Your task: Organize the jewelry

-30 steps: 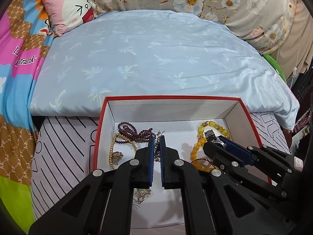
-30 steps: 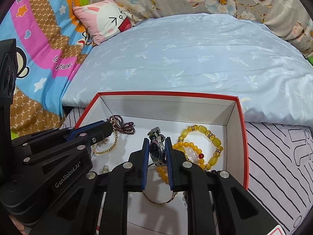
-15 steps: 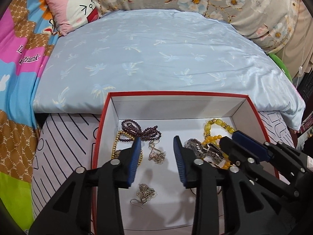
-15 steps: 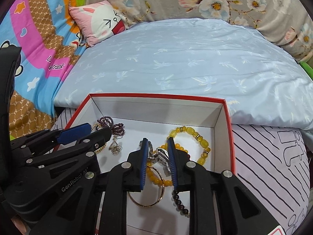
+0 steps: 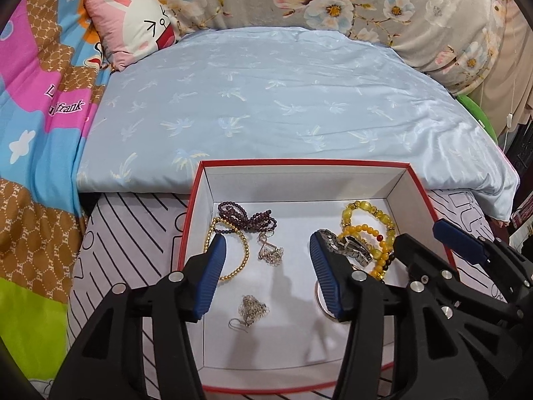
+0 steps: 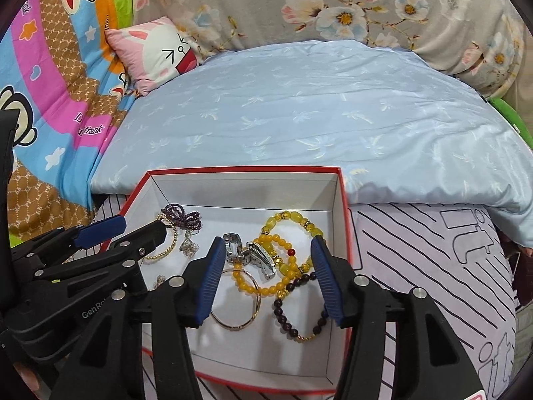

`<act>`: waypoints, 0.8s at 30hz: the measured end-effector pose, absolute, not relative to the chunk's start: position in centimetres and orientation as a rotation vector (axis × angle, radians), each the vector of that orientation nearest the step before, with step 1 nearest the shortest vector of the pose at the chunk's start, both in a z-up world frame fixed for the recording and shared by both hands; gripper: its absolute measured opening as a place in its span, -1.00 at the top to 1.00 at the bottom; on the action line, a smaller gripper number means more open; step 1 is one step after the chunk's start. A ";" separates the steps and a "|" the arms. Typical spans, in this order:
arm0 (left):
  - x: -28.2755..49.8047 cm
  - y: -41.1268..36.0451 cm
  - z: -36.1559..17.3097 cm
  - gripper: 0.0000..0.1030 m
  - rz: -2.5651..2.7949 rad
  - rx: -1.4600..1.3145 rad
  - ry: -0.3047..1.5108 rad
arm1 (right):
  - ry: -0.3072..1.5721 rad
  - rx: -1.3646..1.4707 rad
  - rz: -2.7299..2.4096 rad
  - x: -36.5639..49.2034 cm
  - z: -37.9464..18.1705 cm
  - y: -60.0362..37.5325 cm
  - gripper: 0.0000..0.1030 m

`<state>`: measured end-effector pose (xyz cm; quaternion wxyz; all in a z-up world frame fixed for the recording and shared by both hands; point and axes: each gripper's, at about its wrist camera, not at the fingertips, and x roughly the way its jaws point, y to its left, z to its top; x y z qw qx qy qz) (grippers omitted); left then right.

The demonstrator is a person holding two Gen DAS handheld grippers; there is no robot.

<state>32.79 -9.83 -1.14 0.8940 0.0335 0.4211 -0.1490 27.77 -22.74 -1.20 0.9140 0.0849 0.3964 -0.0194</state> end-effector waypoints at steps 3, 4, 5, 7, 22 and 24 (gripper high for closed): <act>31.9 -9.6 -0.7 -0.03 -0.309 0.065 0.869 | 0.815 0.183 -0.046 26.9 -0.8 -22.9 -0.10; 31.7 -9.6 -0.6 -0.05 -0.311 0.065 0.869 | 0.815 0.185 -0.047 26.6 -0.6 -22.9 -0.11; 31.4 -9.5 -0.4 -0.06 -0.313 0.061 0.871 | 0.812 0.186 -0.050 26.2 -0.5 -22.9 -0.11; 30.9 -9.5 -0.2 -0.09 -0.315 0.059 0.871 | 0.808 0.188 -0.058 25.7 -0.2 -22.9 -0.15; 27.7 -8.5 0.6 -0.55 -0.296 0.032 0.875 | 0.773 0.181 -0.109 21.3 1.4 -22.9 -0.30; 27.4 -8.4 0.7 -0.57 -0.299 0.031 0.875 | 0.772 0.186 -0.111 20.9 1.5 -23.0 -0.32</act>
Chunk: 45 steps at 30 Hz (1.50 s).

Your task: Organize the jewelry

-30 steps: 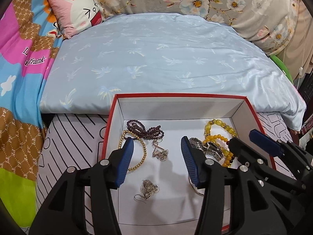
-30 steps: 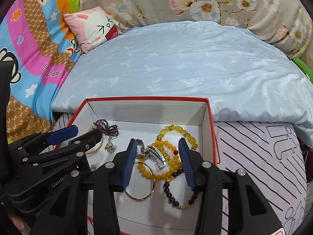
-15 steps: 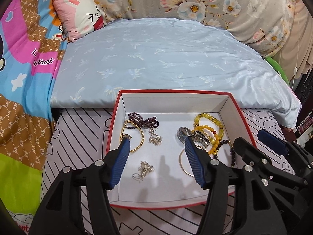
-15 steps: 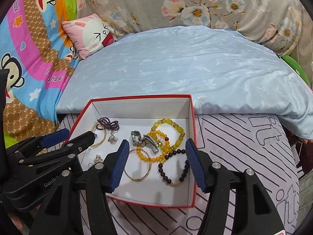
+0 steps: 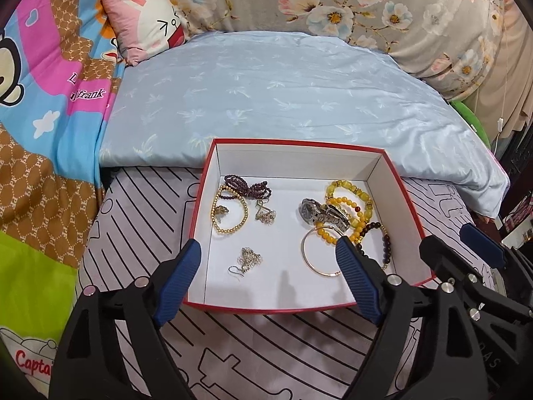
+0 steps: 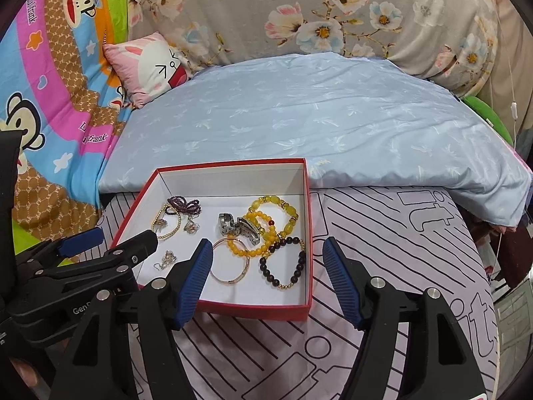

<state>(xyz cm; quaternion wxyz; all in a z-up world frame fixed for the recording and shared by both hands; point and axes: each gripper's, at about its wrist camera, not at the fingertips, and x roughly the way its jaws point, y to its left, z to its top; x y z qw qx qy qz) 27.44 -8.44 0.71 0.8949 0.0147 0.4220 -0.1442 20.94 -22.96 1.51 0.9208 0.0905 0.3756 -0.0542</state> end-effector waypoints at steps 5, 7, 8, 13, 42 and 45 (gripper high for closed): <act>26.5 -8.3 1.0 -0.59 -0.294 0.039 0.867 | 0.767 0.185 -0.111 20.2 1.8 -22.8 -0.33; 26.2 -8.1 1.0 -0.62 -0.283 0.042 0.868 | 0.767 0.181 -0.113 20.0 1.8 -22.7 -0.34; 26.0 -8.0 1.0 -0.62 -0.278 0.042 0.868 | 0.767 0.179 -0.114 19.8 1.8 -22.5 -0.35; 25.5 -7.3 0.7 -0.66 -0.248 0.041 0.879 | 0.765 0.173 -0.113 19.2 1.8 -22.0 -0.44; 23.6 -6.1 1.1 -0.87 -0.180 0.054 0.864 | 0.750 0.197 -0.119 17.9 2.1 -21.5 -0.63; 23.4 -6.1 1.2 -0.87 -0.175 0.057 0.861 | 0.748 0.193 -0.117 17.9 2.1 -21.6 -0.63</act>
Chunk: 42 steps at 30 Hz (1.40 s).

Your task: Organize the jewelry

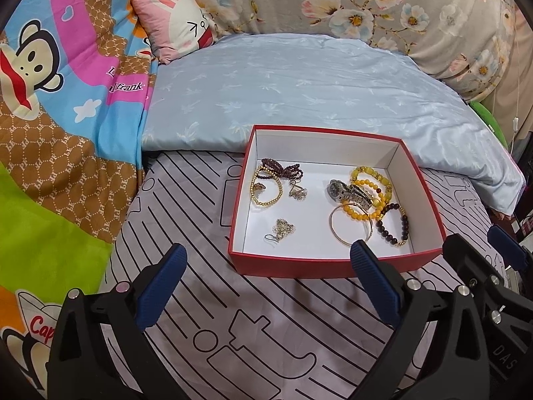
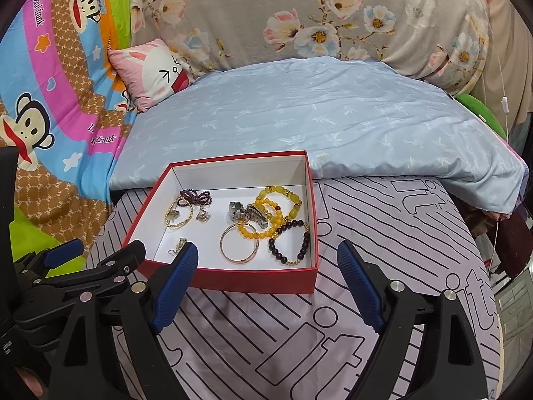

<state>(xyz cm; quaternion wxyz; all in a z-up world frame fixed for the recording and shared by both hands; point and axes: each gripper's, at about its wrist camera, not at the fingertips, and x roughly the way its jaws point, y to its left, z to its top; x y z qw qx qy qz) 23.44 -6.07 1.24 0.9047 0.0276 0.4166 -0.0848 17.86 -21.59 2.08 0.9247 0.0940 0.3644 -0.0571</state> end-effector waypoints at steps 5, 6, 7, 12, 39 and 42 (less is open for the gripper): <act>23.4 -6.2 1.5 -0.87 -0.174 0.066 0.856 | 0.745 0.196 -0.117 17.7 2.2 -21.6 -0.63; 23.4 -6.2 1.5 -0.87 -0.175 0.068 0.856 | 0.746 0.196 -0.119 17.7 2.2 -21.6 -0.63; 23.4 -6.2 1.5 -0.87 -0.174 0.068 0.856 | 0.746 0.197 -0.119 17.7 2.2 -21.6 -0.63; 23.4 -6.1 1.6 -0.87 -0.176 0.060 0.857 | 0.749 0.195 -0.128 17.5 2.2 -21.6 -0.63; 23.3 -5.8 1.5 -0.87 -0.168 0.052 0.856 | 0.759 0.194 -0.127 17.5 1.8 -21.4 -0.63; 23.3 -5.8 1.4 -0.87 -0.167 0.052 0.857 | 0.760 0.194 -0.127 17.5 1.8 -21.4 -0.63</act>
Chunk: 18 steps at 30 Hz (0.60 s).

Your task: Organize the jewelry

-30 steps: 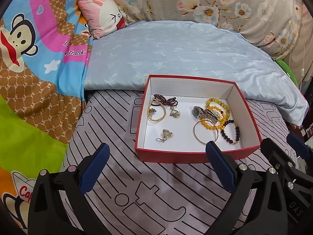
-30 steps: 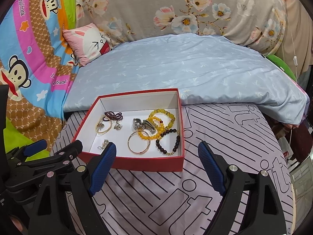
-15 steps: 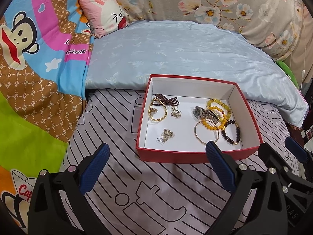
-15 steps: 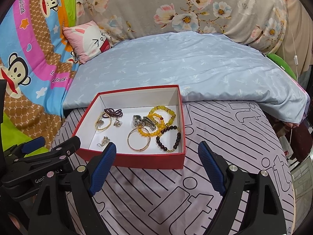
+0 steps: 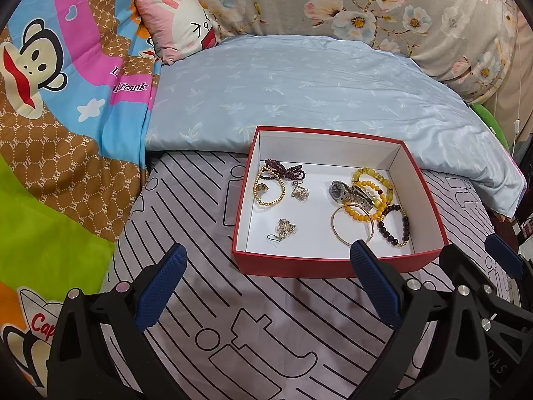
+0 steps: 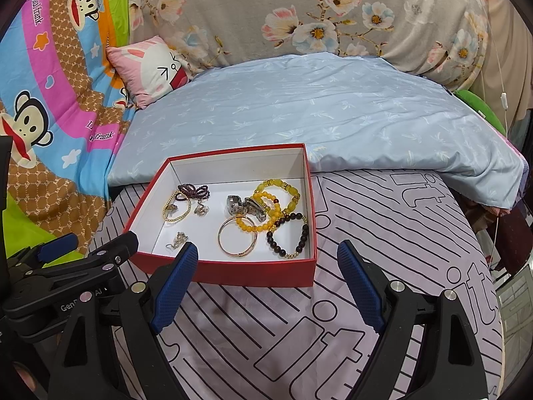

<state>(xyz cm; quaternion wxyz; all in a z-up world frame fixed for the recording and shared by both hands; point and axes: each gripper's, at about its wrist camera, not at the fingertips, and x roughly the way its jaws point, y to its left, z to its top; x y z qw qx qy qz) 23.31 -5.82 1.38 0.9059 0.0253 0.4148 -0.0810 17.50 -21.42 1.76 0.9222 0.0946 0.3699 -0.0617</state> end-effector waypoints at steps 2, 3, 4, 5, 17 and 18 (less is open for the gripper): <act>23.3 -5.8 1.4 -0.87 -0.165 0.052 0.856 | 0.760 0.194 -0.126 17.5 1.8 -21.5 -0.63; 23.3 -5.8 1.4 -0.87 -0.166 0.052 0.857 | 0.760 0.194 -0.126 17.5 1.8 -21.5 -0.63; 23.3 -5.8 1.4 -0.87 -0.166 0.051 0.857 | 0.760 0.194 -0.125 17.5 1.7 -21.4 -0.63; 23.3 -5.8 1.4 -0.87 -0.167 0.050 0.857 | 0.759 0.193 -0.127 17.5 1.8 -21.4 -0.63; 23.3 -5.8 1.3 -0.87 -0.165 0.050 0.858 | 0.760 0.195 -0.126 17.5 1.8 -21.5 -0.63; 23.3 -5.8 1.3 -0.87 -0.164 0.050 0.858 | 0.760 0.195 -0.126 17.5 1.7 -21.4 -0.63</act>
